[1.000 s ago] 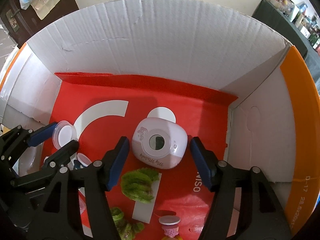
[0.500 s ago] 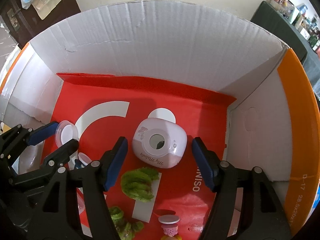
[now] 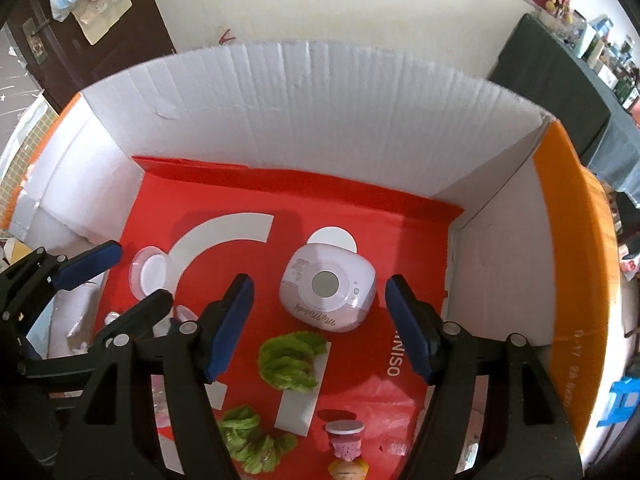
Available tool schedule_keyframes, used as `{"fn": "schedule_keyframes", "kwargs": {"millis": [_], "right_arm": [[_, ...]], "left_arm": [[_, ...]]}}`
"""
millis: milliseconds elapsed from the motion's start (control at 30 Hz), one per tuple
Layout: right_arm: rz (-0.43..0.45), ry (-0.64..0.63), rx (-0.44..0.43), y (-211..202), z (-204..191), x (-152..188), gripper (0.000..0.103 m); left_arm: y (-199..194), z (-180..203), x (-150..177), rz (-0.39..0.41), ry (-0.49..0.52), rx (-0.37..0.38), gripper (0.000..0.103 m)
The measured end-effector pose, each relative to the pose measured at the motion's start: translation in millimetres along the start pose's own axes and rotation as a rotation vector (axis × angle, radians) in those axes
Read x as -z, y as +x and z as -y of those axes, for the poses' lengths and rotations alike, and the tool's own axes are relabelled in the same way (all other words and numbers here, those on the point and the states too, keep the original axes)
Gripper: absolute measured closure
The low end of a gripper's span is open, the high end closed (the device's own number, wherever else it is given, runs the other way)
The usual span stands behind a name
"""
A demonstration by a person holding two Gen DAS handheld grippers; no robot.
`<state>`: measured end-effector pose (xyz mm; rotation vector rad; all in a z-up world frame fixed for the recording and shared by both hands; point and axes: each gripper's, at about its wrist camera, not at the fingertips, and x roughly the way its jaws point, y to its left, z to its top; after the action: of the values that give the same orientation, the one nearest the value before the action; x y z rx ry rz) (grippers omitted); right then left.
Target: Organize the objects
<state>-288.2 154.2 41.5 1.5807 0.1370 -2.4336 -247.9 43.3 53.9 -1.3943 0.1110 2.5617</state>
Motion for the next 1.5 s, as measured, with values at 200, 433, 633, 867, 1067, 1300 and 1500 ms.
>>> {"fn": "schedule_keyframes", "kwargs": {"millis": [200,433,633,867,1067,1300,1500], "right_arm": [[0.052,0.018,-0.041,-23.8,0.9,5.0,0.035],[0.146,0.016,-0.067,-68.5,-4.5,12.8,0.029],[0.245,0.006,-0.084,-102.1,-0.3,9.9,0.025],[0.35,0.005,-0.114,-140.4,-6.1,40.2,0.022],[0.433,-0.021,-0.068,-164.9,-16.0,72.9,0.018],[0.519,-0.034,-0.034,-183.0,-28.6,117.1,0.011],[0.546,-0.021,-0.044,-182.3,-34.5,150.4,0.011]], "left_arm": [[-27.9,-11.3,-4.8,0.076,-0.01,-0.012,0.036],[-73.2,-18.2,-3.8,0.166,-0.021,-0.021,0.033],[-108.4,-15.4,10.1,0.249,-0.016,-0.036,0.026],[-142.4,-1.7,31.7,0.315,0.004,-0.042,0.021],[-162.9,5.0,54.5,0.347,-0.01,-0.048,0.018],[-184.5,9.2,90.5,0.383,-0.03,-0.05,0.015],[-188.7,16.4,121.4,0.383,-0.036,-0.053,0.013]]}}
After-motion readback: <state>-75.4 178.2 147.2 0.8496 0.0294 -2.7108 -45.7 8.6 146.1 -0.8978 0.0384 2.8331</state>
